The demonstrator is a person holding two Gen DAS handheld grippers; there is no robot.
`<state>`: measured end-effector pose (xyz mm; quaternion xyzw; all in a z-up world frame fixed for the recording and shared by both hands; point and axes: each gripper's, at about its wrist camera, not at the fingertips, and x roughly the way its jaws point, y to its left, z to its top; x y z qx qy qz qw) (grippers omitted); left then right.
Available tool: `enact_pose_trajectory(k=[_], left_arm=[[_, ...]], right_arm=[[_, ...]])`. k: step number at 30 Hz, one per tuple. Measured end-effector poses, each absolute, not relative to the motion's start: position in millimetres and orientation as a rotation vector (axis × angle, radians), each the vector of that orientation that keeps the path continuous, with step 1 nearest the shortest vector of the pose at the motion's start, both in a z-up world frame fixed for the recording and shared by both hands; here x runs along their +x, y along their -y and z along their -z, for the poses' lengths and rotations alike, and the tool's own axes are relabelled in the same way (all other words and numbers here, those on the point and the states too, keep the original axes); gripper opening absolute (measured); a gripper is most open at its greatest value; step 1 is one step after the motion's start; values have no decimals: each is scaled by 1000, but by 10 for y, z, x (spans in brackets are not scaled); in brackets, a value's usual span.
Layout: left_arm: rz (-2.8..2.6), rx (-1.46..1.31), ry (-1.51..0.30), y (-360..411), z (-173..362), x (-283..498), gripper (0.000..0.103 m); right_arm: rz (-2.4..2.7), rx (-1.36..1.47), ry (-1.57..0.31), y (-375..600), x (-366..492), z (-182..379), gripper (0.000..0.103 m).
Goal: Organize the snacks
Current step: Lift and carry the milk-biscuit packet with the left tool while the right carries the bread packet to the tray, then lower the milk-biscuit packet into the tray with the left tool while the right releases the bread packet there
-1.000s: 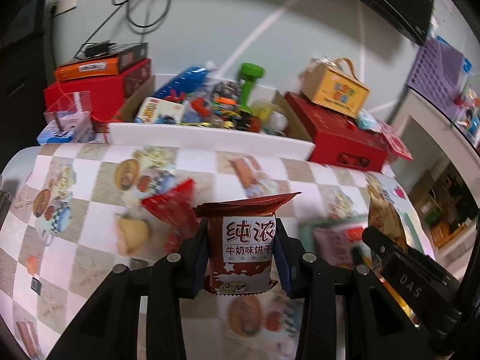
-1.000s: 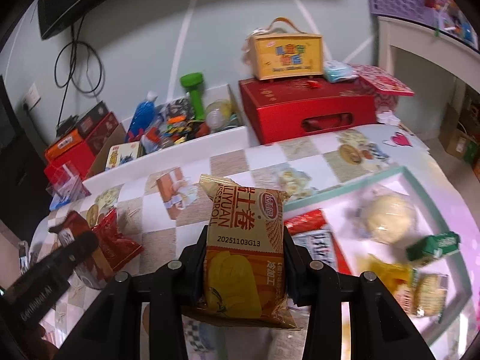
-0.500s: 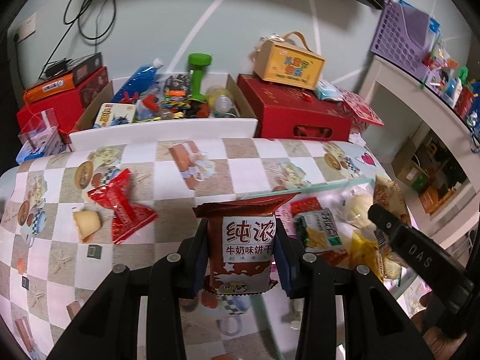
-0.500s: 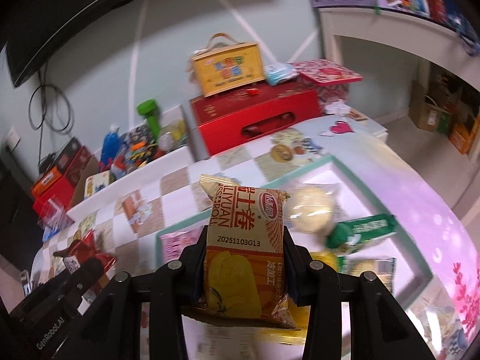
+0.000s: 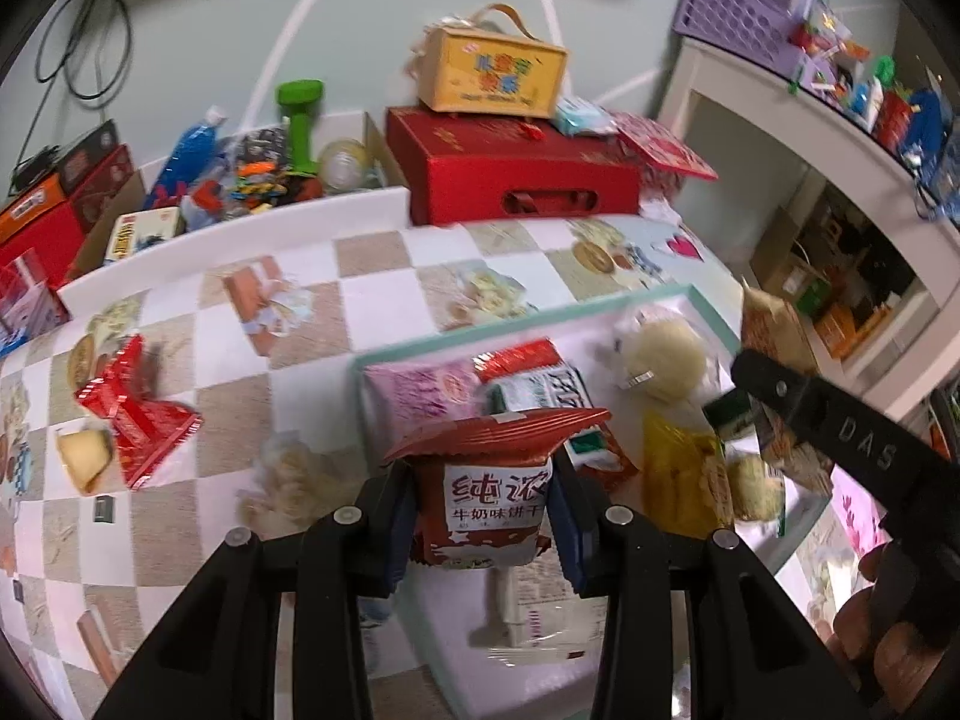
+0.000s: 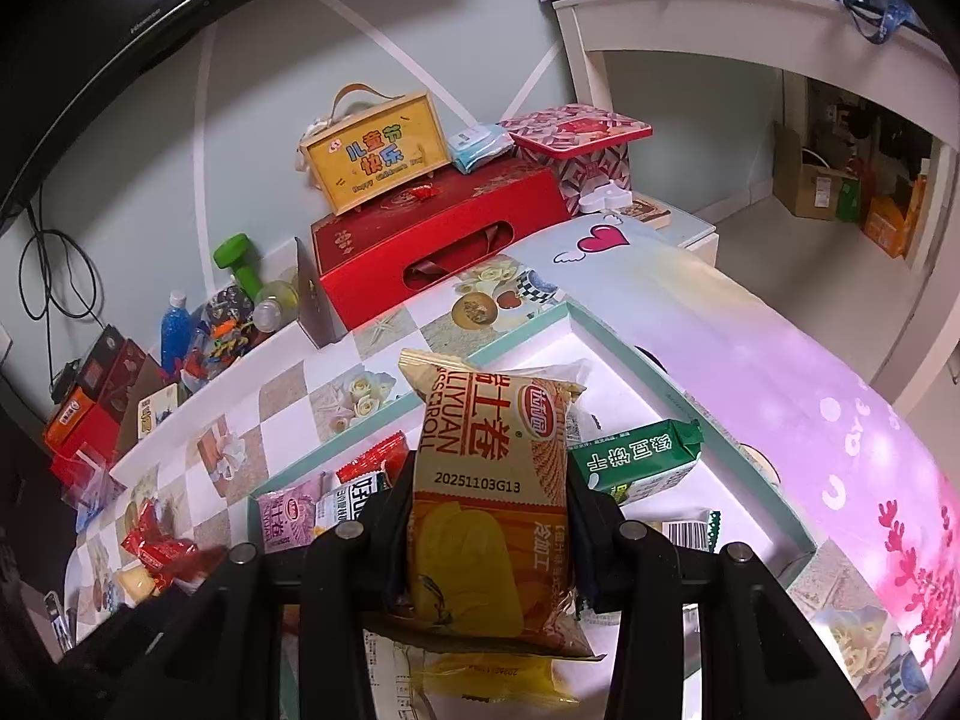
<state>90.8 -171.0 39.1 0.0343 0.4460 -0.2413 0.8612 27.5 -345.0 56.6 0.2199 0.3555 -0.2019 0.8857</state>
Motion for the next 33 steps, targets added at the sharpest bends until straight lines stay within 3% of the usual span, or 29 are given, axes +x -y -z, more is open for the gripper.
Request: enact_pose_trajectory(k=[24, 27, 33], left_arm=[[525, 84, -982, 1890, -126, 975, 41], [524, 95, -981, 1897, -121, 962, 46], [528, 89, -963, 1849, -200, 919, 53]], right_arm=[[333, 476, -825, 3306, 512, -310, 46], [339, 488, -828, 3334, 507, -295, 59], [341, 479, -812, 3328, 486, -347, 61]])
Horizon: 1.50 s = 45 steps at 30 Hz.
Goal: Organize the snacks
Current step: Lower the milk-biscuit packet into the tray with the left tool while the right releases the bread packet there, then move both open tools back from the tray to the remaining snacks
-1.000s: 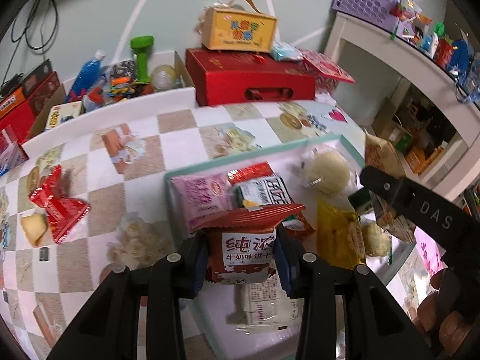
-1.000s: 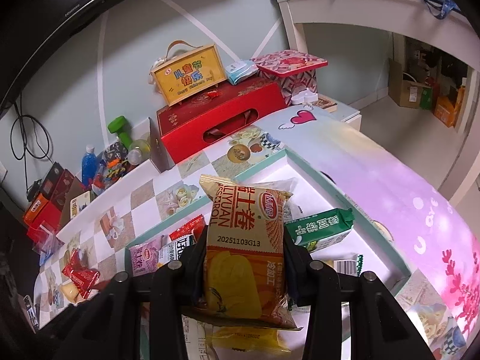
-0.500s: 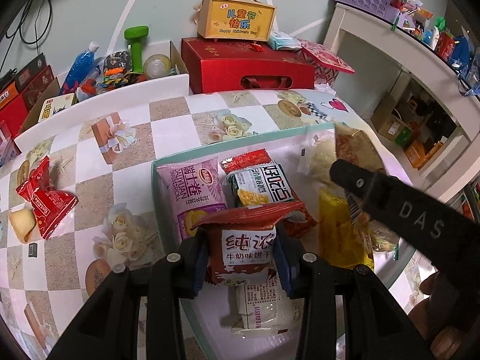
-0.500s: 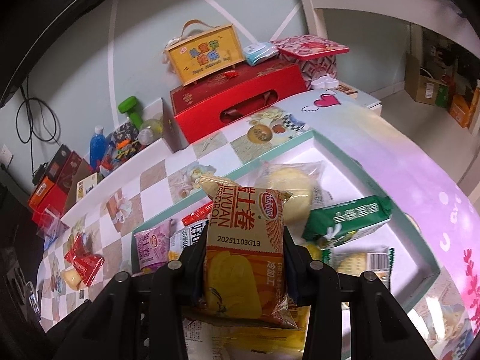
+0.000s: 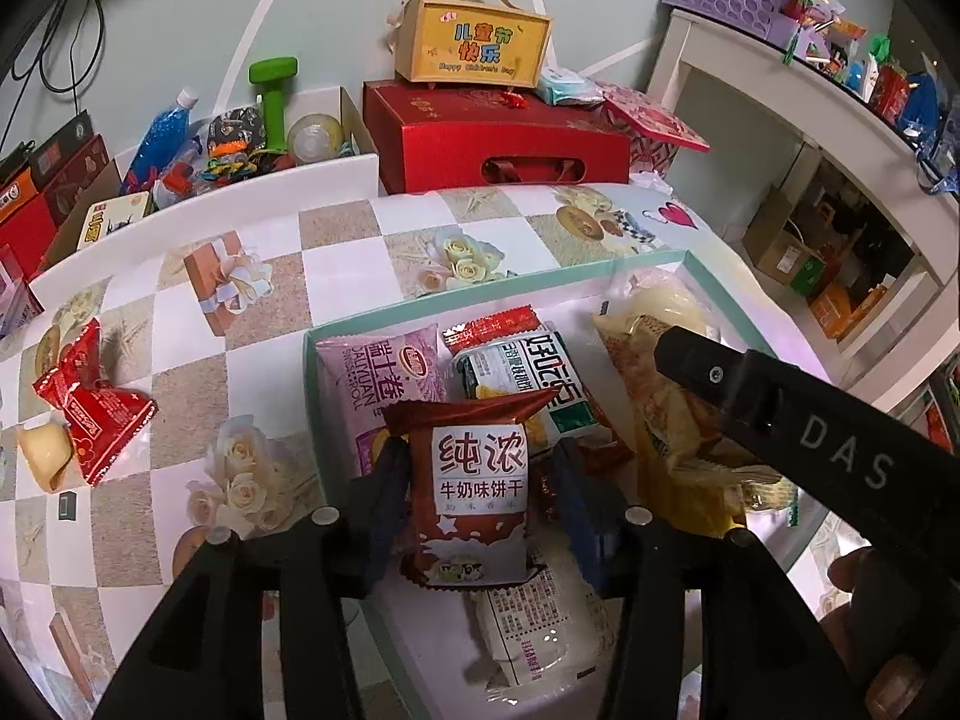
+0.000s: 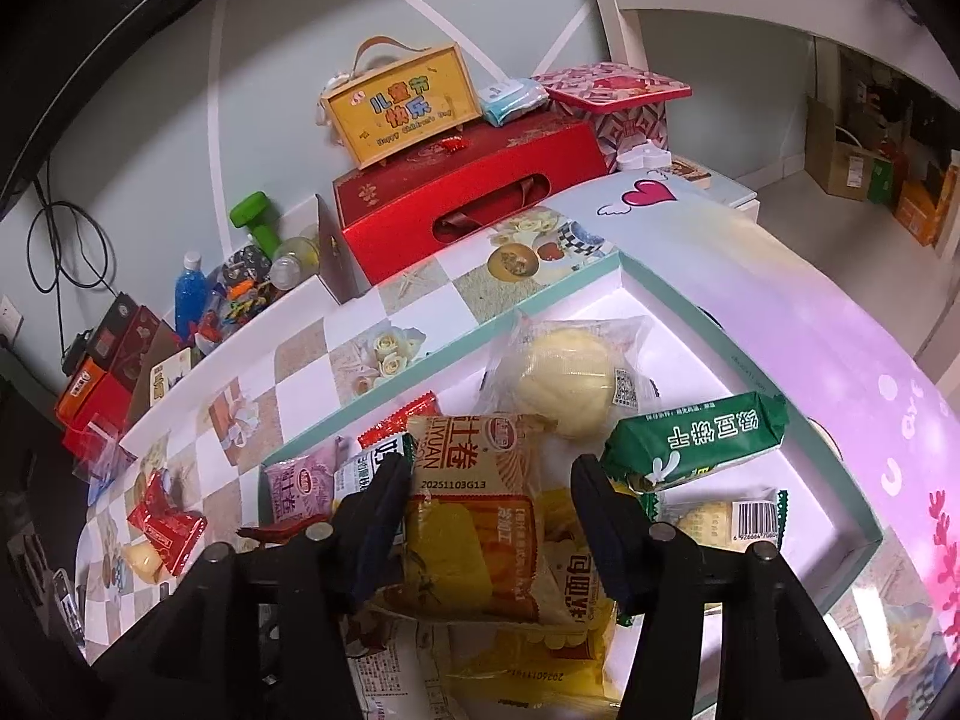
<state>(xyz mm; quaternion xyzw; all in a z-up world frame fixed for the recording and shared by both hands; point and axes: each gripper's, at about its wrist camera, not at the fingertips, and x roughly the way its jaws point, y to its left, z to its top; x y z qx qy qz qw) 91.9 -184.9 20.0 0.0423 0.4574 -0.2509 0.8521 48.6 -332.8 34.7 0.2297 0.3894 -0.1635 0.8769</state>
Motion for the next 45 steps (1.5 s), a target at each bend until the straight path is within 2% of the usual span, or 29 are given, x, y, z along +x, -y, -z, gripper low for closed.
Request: enact_pose_trajectory(k=[3, 5, 8, 12, 16, 21, 25, 36, 38, 41, 45], left_arm=[[518, 85, -949, 1797, -266, 896, 63], [516, 74, -940, 1751, -313, 882, 64], [506, 60, -933, 1678, -365, 867, 65], [447, 24, -932, 1496, -379, 881, 73], [373, -11, -942, 1306, -346, 946, 74], [297, -44, -941, 1095, -315, 1001, 82], [262, -52, -938, 994, -295, 1018, 83], [208, -55, -929, 877, -212, 1034, 87], [202, -57, -923, 862, -195, 1036, 89], [186, -50, -902, 836, -170, 1031, 101], [166, -52, -879, 791, -152, 1036, 102]], right_arm=[[345, 479, -813, 3333, 474, -356, 61], [347, 473, -820, 3332, 475, -353, 67], [346, 460, -832, 3314, 486, -339, 68], [349, 444, -844, 3276, 483, -339, 71], [355, 417, -859, 3227, 466, -340, 74], [370, 400, -872, 3205, 424, -330, 78], [377, 387, -881, 3173, 396, -321, 81], [375, 362, -894, 3097, 362, -301, 82], [370, 363, -894, 3095, 367, -295, 90], [375, 355, -883, 3089, 363, -312, 102], [380, 347, -870, 3081, 360, -333, 103]])
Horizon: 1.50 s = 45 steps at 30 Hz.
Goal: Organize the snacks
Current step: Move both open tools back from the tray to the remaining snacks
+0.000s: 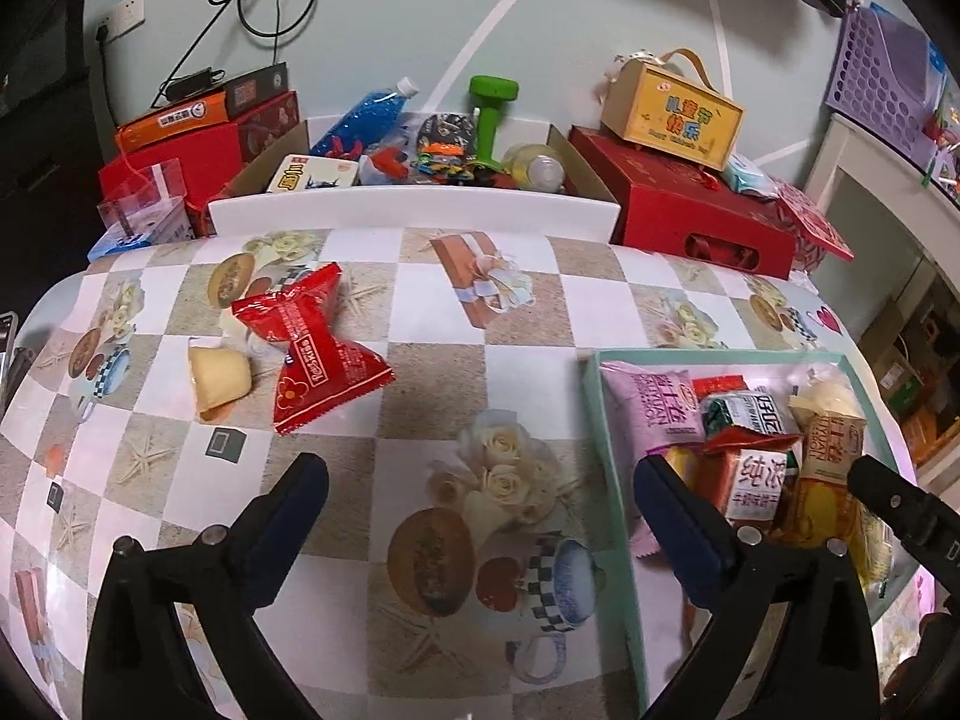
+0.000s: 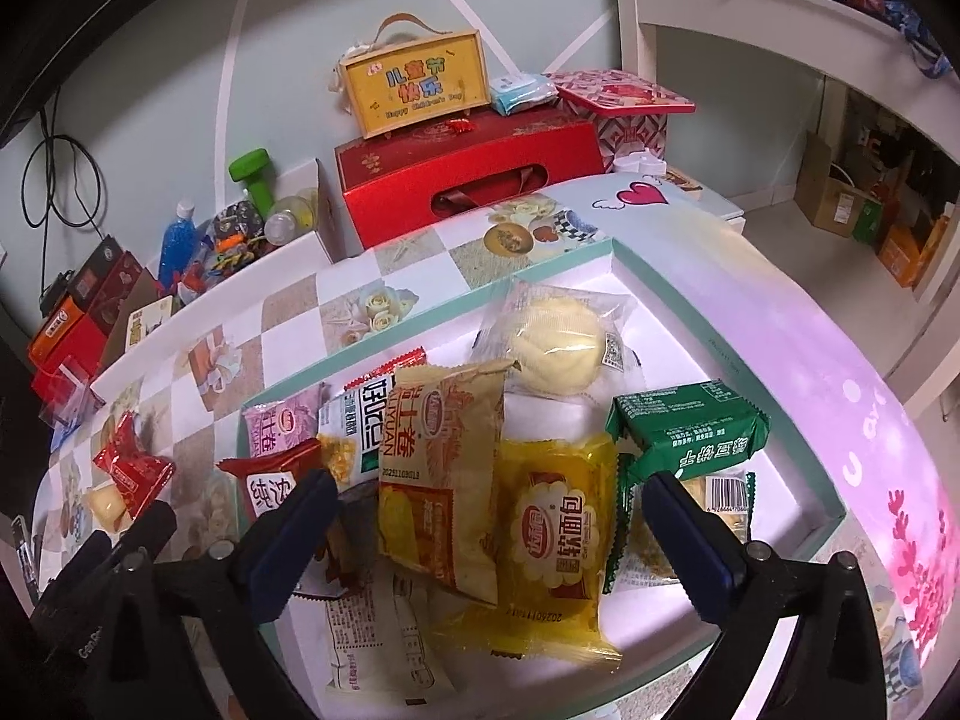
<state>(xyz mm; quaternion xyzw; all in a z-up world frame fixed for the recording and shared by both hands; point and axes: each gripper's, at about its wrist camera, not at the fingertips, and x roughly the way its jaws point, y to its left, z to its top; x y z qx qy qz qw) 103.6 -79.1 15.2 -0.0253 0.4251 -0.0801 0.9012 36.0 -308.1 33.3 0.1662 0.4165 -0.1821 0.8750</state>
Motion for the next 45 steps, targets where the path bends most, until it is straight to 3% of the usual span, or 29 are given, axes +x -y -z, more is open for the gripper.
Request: enact_pose_trajectory(k=[19, 45], left_arm=[[157, -115, -854, 525, -171, 1095, 102], [-32, -301, -775, -754, -242, 1171, 102]], right_arm=[[349, 282, -860, 2907, 436, -378, 103], [95, 254, -727, 2007, 736, -531, 103]])
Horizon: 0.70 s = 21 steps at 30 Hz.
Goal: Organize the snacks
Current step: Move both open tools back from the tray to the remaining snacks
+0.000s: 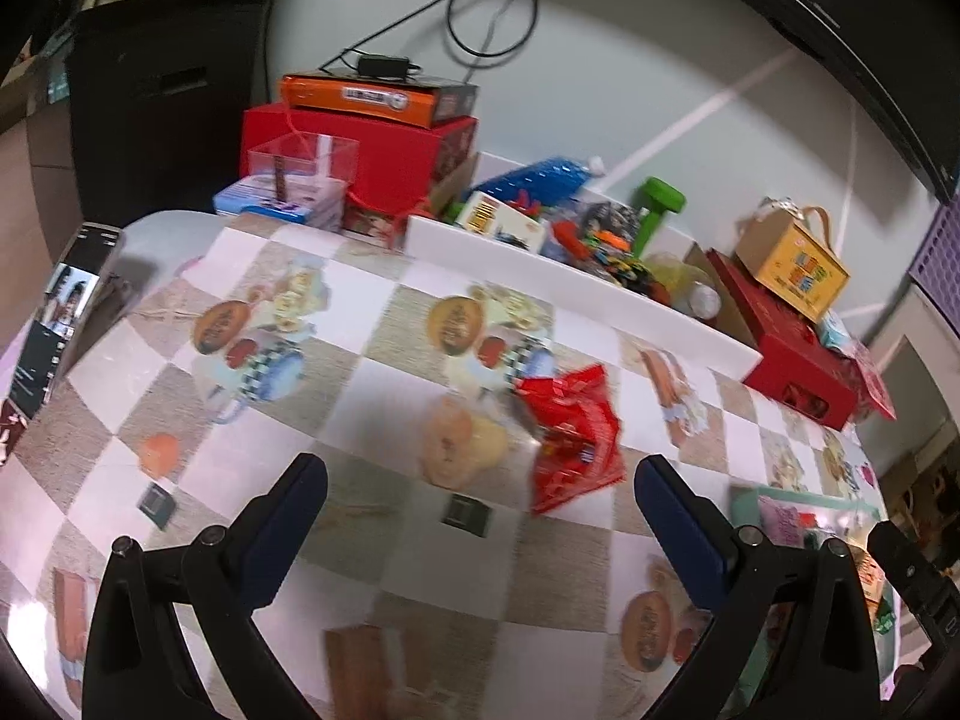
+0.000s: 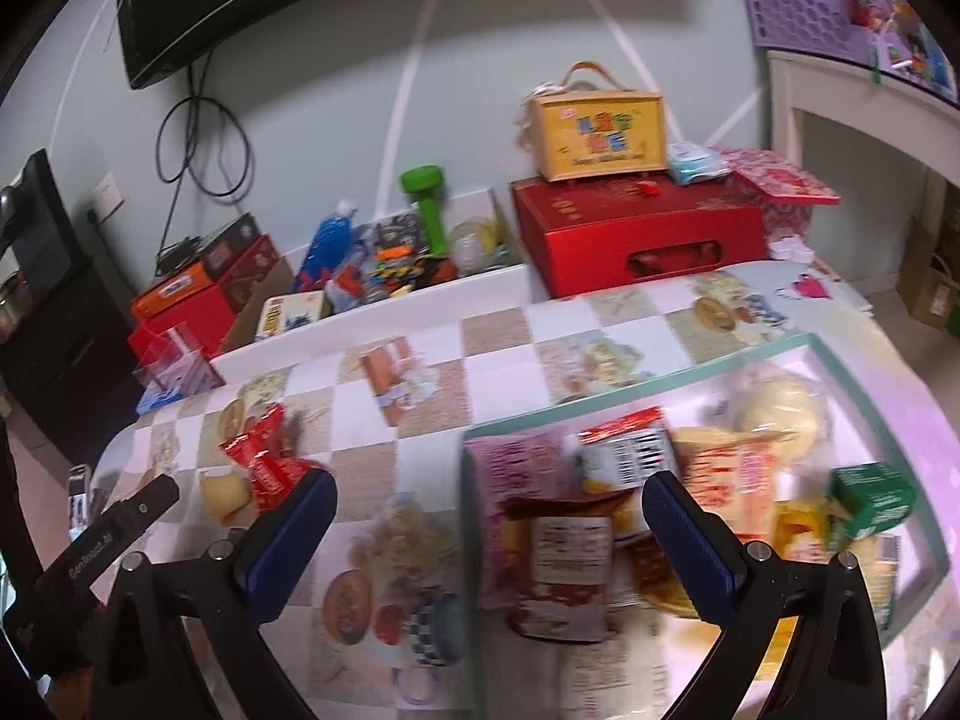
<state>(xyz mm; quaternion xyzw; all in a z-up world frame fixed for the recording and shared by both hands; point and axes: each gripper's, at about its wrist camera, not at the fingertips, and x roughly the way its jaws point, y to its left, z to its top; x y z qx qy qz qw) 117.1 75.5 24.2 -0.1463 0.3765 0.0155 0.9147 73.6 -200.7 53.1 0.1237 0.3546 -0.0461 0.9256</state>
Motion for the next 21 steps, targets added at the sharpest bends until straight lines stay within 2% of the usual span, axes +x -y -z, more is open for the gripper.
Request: enact_pose_trajectory(k=[11, 21], left_arm=[[-73, -319, -875, -976, -1, 1340, 102], [-90, -326, -884, -1085, 115, 1467, 102]], right_arm=[[-29, 188, -760, 1485, 952, -361, 103], [-42, 170, -762, 1282, 1140, -259, 103]])
